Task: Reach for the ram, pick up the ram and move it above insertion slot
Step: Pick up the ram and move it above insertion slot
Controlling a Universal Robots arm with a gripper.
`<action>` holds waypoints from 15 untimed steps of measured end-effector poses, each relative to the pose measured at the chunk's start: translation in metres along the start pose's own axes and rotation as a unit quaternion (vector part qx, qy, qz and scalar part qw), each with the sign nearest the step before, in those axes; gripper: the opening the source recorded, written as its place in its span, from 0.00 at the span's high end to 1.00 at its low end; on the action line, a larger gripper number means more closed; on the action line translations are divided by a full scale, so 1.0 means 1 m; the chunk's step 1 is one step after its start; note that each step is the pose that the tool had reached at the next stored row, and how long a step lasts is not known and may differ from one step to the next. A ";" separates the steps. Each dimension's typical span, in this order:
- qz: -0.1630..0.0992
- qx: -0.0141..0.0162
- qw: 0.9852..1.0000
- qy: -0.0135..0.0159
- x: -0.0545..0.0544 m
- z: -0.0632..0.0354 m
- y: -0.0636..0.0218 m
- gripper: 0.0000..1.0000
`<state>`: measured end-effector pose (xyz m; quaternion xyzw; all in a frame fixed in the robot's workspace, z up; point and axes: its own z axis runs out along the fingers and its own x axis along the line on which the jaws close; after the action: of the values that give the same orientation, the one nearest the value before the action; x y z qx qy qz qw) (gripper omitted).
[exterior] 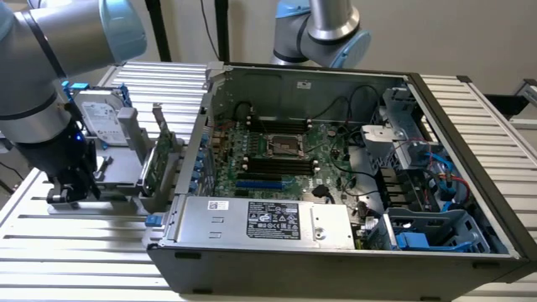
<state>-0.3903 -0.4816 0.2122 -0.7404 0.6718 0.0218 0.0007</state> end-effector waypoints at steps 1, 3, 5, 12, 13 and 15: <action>0.000 0.000 1.000 0.000 0.000 -0.0038 0.0001 0.86; 0.000 0.000 1.000 0.000 0.000 -0.0129 0.0004 0.86; 0.000 0.000 1.000 0.000 -0.001 -0.0219 0.0006 0.86; 0.000 0.000 1.000 0.000 -0.001 -0.0539 -0.0002 0.86; 0.000 0.000 1.000 0.000 -0.001 -0.0584 -0.0010 0.86; 0.000 0.000 1.000 0.000 -0.001 -0.0675 -0.0040 0.86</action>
<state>-0.3843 -0.4824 0.2796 -0.7404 0.6718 0.0219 0.0006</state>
